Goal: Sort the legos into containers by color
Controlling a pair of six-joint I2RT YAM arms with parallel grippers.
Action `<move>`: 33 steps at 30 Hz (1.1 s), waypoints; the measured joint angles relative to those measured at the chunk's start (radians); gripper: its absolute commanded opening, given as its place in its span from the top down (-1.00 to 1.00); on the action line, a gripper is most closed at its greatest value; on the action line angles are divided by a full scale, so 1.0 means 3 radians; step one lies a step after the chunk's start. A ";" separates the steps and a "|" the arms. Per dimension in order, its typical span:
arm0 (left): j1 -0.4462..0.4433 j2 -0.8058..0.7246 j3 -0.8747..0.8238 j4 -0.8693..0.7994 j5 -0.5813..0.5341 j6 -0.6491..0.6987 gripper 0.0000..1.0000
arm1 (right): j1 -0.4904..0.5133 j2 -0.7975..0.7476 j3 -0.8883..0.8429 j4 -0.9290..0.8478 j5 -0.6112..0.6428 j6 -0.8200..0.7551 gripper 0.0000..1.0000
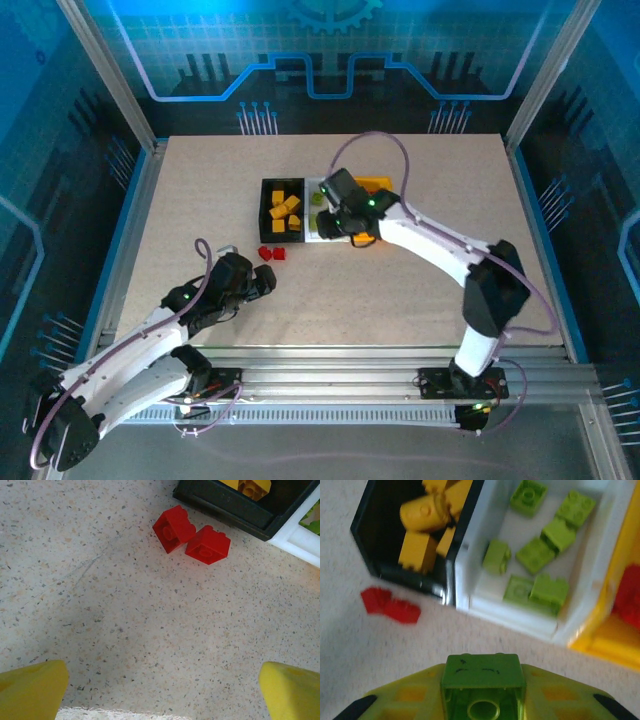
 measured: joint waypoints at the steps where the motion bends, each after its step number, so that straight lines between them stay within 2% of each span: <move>1: 0.0000 0.0003 0.0000 -0.0001 0.0000 -0.0015 -0.98 | -0.0037 0.0151 0.0145 0.0006 0.0004 -0.0010 0.30; 8: 0.0004 0.0022 0.0001 -0.0041 -0.0001 -0.0037 -0.98 | -0.0188 0.1005 0.0964 -0.0135 0.0149 -0.0047 0.22; 9: 0.0005 0.0032 0.0005 -0.0052 -0.0003 -0.0037 -0.98 | -0.0198 0.1055 0.1019 -0.0154 0.0161 -0.0041 0.15; 11: 0.0019 0.0067 0.0020 -0.0080 -0.0003 -0.0036 -0.98 | -0.0225 0.1132 0.1100 -0.0188 0.0169 -0.0018 -0.16; 13: 0.0034 0.0113 0.0043 -0.0093 -0.0003 -0.0036 -0.98 | -0.0252 0.1148 0.1137 -0.0217 0.0167 -0.0019 -0.35; 17: 0.0103 0.0210 0.0089 -0.0081 0.0011 -0.0024 -0.98 | -0.0261 0.1130 0.1181 -0.0220 0.0158 -0.0085 -0.43; 19: 0.0170 0.0252 0.0093 -0.0048 0.0056 -0.0013 -0.96 | -0.0247 0.1077 0.1158 -0.0216 0.0158 -0.0099 -0.42; 23: 0.0375 0.0423 0.0118 0.0132 0.0183 0.0018 -0.64 | -0.0231 0.0655 0.0736 -0.0085 0.0103 -0.0093 -0.38; 28: 0.0520 0.0927 0.0284 0.0514 0.0234 0.0135 -0.38 | -0.0158 -0.0028 0.0079 0.0100 0.0028 -0.0029 -0.32; 33: 0.0581 0.1479 0.0441 0.0999 0.0221 0.0234 -0.37 | -0.0046 -0.0412 -0.0429 0.0252 -0.0022 0.0057 -0.32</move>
